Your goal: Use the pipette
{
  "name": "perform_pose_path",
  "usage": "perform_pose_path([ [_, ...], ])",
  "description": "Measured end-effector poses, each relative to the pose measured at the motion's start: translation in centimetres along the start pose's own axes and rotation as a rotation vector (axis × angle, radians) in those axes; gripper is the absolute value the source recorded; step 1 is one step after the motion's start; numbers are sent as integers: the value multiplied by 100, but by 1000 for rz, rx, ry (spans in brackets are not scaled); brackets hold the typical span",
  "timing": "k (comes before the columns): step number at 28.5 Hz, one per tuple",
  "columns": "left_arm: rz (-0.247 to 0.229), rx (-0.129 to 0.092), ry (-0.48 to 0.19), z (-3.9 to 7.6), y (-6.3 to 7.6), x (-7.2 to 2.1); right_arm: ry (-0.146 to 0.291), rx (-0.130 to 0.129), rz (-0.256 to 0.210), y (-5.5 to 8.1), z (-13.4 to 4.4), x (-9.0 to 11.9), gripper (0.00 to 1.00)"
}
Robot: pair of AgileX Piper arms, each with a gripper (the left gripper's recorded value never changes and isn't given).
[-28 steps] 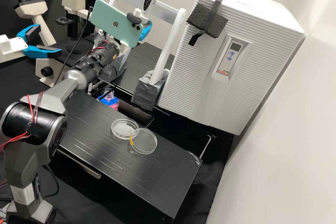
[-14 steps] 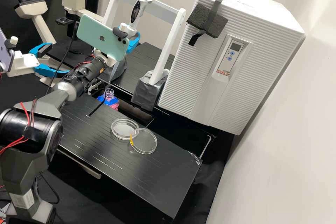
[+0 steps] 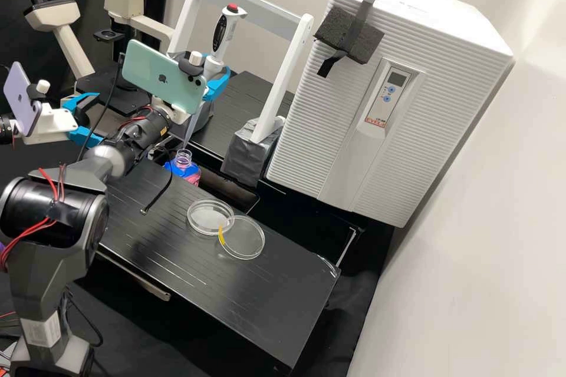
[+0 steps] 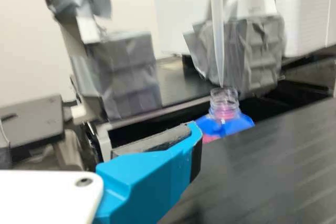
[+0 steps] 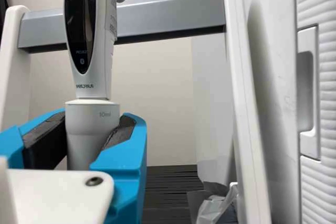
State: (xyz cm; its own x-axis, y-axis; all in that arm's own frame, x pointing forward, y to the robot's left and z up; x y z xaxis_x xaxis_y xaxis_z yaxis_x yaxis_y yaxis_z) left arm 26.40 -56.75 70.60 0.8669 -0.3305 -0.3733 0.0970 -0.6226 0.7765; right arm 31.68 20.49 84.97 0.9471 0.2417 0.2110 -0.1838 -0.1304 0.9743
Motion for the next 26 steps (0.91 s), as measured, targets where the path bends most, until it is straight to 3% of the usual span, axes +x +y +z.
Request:
perform_pose_path([
  [6, -47, -2, -7, 29, -104, 50, -1, -19, 0, -55, 56, -7, 0],
  [21, -47, -5, -12, 35, -106, 73, -25, -46, -26, -180, 186, -26, 0],
  [24, -47, -28, -12, 36, -106, 73, -33, -54, -45, -255, 227, -61, 0],
  [26, -47, -26, -15, 38, -102, 77, -39, -58, -61, -307, 250, -77, 0],
])
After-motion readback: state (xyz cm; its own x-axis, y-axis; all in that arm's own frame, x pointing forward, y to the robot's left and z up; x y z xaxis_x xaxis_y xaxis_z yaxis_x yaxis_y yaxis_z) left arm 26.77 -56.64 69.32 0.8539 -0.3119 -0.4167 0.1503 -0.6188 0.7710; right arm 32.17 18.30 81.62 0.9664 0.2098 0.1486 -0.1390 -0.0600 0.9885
